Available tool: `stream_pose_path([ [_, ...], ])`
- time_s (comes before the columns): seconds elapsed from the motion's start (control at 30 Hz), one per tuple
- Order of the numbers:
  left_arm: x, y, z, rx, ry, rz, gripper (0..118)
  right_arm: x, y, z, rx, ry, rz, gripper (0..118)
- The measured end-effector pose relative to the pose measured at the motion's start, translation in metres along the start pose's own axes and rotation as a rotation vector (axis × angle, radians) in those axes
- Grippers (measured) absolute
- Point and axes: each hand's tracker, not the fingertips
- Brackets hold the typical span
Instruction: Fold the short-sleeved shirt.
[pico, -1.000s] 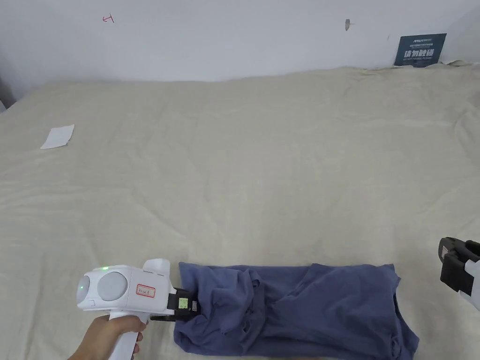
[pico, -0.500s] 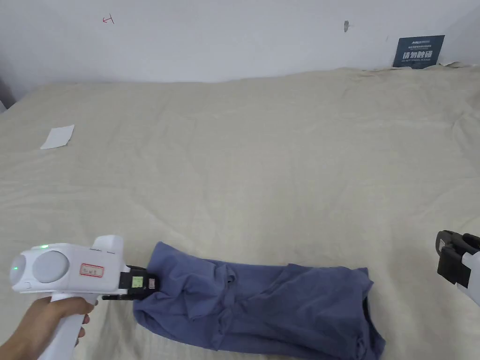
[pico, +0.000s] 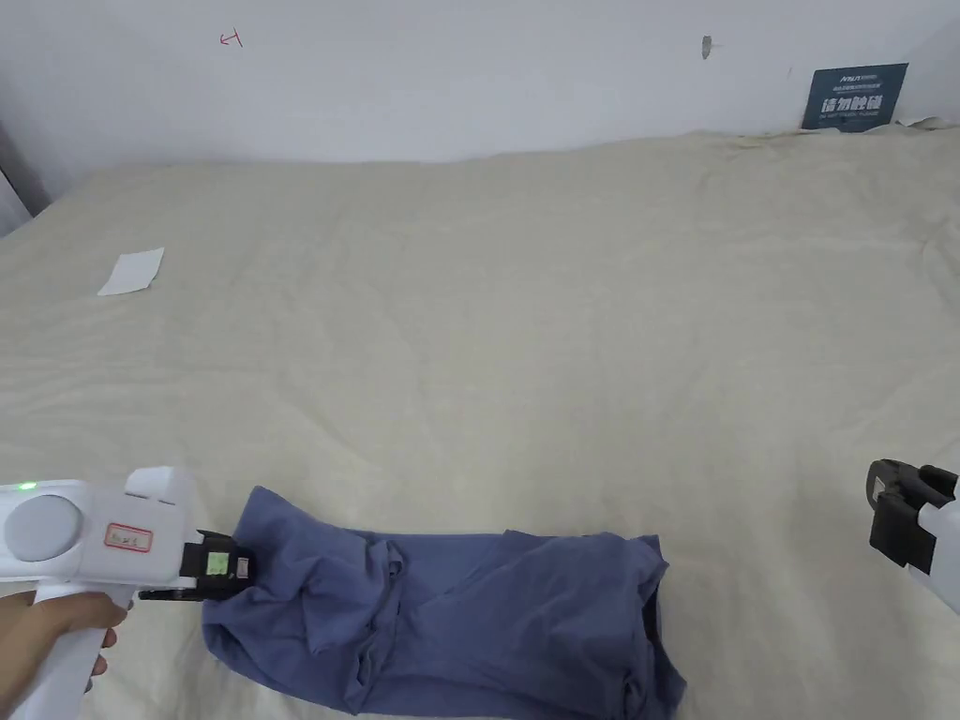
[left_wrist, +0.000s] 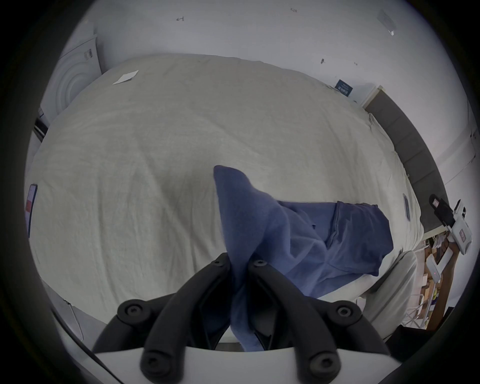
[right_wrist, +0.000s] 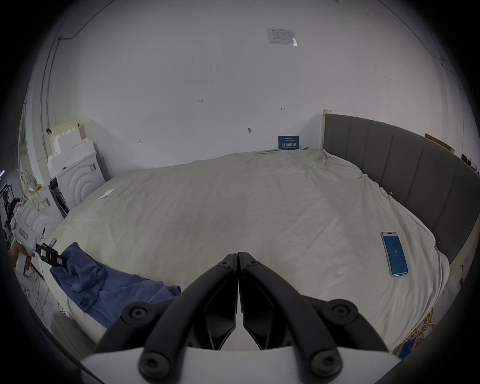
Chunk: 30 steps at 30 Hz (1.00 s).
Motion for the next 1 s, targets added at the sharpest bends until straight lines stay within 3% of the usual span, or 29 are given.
stream_pose_path([
  [0.2, 0.069, 0.013, -0.009, -0.041, 0.024, -0.131, 9, 0.007, -0.001, 0.005, 0.004, -0.001, -0.005, 1],
  [0.7, 0.239, 0.014, -0.067, -0.138, -0.156, -0.446, 9, 0.022, -0.002, 0.019, 0.020, -0.028, -0.028, 1],
  [1.0, 0.292, -0.016, -0.114, -0.227, -0.141, -0.524, 9, 0.030, -0.007, 0.021, 0.012, -0.045, -0.041, 1],
])
